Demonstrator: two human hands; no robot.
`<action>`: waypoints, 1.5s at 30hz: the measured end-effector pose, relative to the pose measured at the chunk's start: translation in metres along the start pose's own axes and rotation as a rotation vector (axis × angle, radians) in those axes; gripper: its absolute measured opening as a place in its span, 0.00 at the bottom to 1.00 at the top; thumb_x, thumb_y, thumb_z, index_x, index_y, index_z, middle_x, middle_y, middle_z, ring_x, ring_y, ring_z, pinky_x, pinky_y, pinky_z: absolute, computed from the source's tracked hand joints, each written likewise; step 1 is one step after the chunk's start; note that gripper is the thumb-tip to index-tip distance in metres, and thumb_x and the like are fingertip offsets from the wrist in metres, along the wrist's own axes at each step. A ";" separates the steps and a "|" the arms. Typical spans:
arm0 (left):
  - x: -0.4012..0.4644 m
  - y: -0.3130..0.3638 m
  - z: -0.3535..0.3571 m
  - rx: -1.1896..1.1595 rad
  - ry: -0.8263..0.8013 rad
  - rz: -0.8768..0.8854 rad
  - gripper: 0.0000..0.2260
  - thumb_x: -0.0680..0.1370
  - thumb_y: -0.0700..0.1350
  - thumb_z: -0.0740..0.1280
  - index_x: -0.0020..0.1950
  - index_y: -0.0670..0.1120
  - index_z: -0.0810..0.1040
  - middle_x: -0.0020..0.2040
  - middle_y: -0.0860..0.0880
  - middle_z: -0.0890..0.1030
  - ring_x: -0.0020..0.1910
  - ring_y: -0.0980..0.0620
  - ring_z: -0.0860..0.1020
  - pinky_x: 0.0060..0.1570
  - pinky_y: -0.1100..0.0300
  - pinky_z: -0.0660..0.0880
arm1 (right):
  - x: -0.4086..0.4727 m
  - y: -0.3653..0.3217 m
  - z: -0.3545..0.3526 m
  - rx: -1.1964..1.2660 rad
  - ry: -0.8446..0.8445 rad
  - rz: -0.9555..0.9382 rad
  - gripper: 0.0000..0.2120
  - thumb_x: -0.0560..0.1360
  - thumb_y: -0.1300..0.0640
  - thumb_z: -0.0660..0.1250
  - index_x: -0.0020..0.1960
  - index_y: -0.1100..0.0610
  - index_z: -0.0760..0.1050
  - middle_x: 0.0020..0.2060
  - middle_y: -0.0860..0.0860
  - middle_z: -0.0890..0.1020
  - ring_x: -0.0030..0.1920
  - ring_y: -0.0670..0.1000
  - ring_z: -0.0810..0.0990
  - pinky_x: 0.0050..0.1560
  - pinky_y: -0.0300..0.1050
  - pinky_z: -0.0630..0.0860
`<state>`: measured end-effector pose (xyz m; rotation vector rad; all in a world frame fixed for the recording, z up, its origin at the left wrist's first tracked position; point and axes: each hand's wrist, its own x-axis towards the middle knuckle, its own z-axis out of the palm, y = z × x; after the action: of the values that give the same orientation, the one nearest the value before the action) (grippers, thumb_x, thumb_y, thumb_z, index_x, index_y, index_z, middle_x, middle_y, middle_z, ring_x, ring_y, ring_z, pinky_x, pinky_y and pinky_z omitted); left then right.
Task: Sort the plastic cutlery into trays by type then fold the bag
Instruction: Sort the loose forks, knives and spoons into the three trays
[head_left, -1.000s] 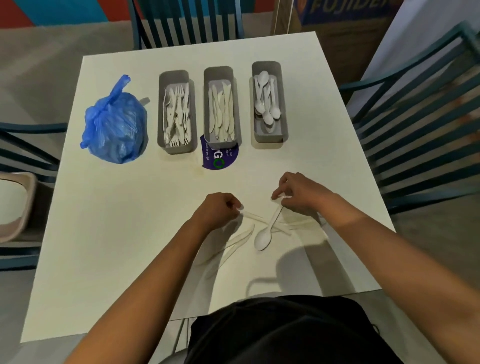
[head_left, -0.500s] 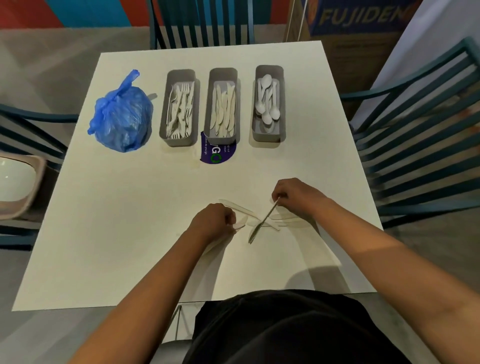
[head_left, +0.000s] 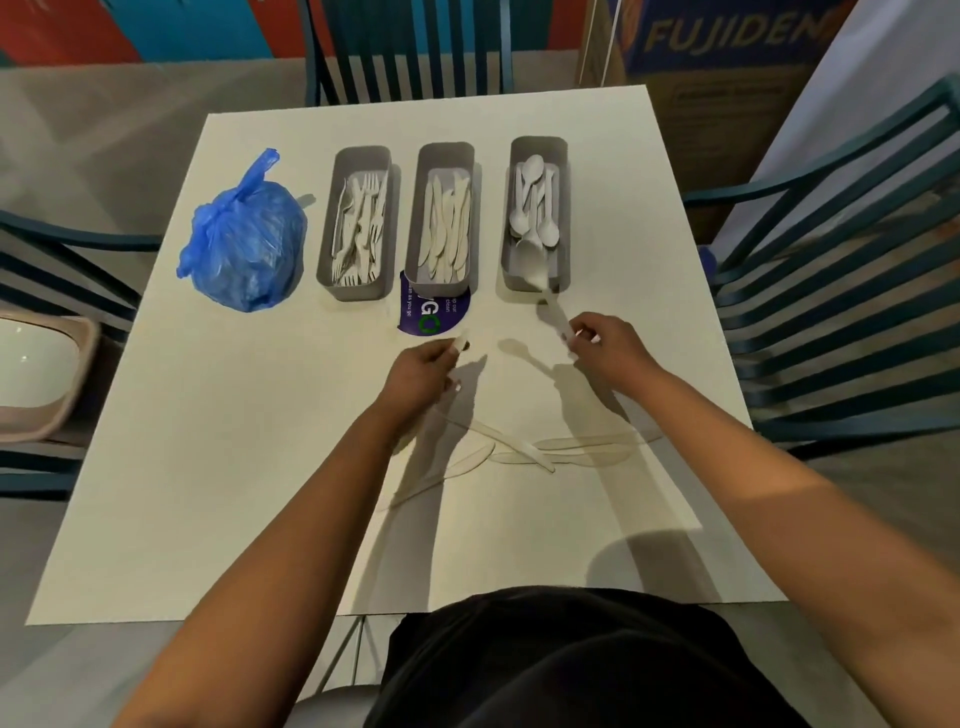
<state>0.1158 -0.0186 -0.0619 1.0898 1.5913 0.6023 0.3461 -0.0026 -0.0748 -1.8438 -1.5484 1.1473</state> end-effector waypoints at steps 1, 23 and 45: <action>0.003 0.008 0.001 -0.089 -0.034 -0.090 0.09 0.80 0.37 0.58 0.50 0.44 0.78 0.37 0.47 0.75 0.31 0.54 0.70 0.31 0.64 0.67 | 0.005 -0.004 -0.002 0.022 0.015 0.022 0.07 0.77 0.63 0.60 0.47 0.58 0.77 0.38 0.51 0.77 0.44 0.56 0.78 0.47 0.48 0.77; 0.078 0.080 -0.010 -0.017 0.066 -0.171 0.19 0.80 0.36 0.56 0.71 0.46 0.68 0.46 0.44 0.78 0.29 0.53 0.68 0.31 0.62 0.66 | 0.092 -0.058 -0.016 0.080 0.105 0.320 0.11 0.74 0.64 0.62 0.50 0.71 0.78 0.41 0.62 0.78 0.31 0.52 0.71 0.30 0.40 0.66; 0.120 0.093 -0.028 0.448 0.095 0.107 0.17 0.79 0.41 0.60 0.68 0.45 0.72 0.67 0.45 0.74 0.54 0.51 0.76 0.47 0.67 0.68 | 0.117 -0.066 -0.009 -0.130 0.171 0.152 0.11 0.74 0.60 0.60 0.48 0.64 0.78 0.47 0.58 0.81 0.46 0.55 0.79 0.47 0.44 0.75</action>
<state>0.1191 0.1334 -0.0339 1.5021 1.8099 0.3769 0.3179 0.1267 -0.0530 -2.1172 -1.4365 0.9437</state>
